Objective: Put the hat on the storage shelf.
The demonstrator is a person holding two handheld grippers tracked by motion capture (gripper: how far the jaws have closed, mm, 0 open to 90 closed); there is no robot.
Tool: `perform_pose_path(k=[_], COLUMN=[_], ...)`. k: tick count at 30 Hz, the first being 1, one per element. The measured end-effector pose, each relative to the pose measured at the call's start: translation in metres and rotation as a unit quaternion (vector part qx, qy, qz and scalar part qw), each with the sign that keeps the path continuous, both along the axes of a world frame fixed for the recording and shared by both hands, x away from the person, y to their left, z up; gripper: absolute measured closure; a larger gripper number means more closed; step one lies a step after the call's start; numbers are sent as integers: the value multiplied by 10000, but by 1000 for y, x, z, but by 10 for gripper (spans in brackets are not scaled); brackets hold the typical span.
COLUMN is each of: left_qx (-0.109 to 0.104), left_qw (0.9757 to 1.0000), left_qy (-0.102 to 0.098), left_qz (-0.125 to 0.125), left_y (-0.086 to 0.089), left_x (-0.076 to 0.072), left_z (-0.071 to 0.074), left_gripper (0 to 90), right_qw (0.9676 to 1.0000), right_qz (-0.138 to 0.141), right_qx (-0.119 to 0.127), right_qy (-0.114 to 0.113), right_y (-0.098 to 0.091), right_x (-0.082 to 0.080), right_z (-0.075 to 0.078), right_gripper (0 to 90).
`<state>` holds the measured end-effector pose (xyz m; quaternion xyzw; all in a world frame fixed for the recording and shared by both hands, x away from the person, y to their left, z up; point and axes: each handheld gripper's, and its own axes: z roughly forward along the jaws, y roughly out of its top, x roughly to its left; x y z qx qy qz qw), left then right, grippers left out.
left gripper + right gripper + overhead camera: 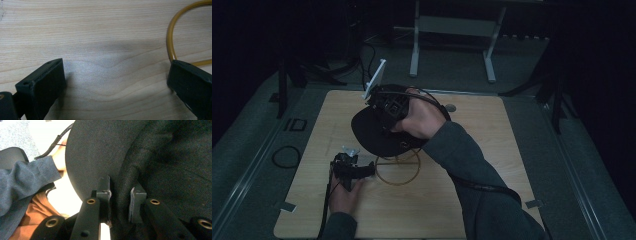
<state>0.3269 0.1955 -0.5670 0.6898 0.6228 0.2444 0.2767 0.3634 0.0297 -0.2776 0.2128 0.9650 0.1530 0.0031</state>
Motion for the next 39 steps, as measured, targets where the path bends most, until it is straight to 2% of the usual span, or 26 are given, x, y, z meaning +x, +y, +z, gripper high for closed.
perform_pose_path(k=[12,19,22,30,39], left_qx=[5,23,21,-4,-3], left_qw=[10000,10000,10000,10000,10000], left_qy=[2,37,36,13,11], left_qz=[-5,-38,-36,-10,-10], left_y=[0,1,0,0,0], left_x=[0,0,0,0,0], left_z=[0,0,0,0,0], left_gripper=[12,12,12,12,12], right_qw=[9999,9993,9990,9980,9968], right_qz=[34,134,200,391,520], right_qx=[-47,-89,-153,-438,-562], right_qy=[-156,-342,-375,-226,-208], right_y=[-5,-3,1,15,24], right_x=[-4,-14,-18,-20,-22], right_z=[11,25,25,7,-5], right_gripper=[763,763,762,752,727])
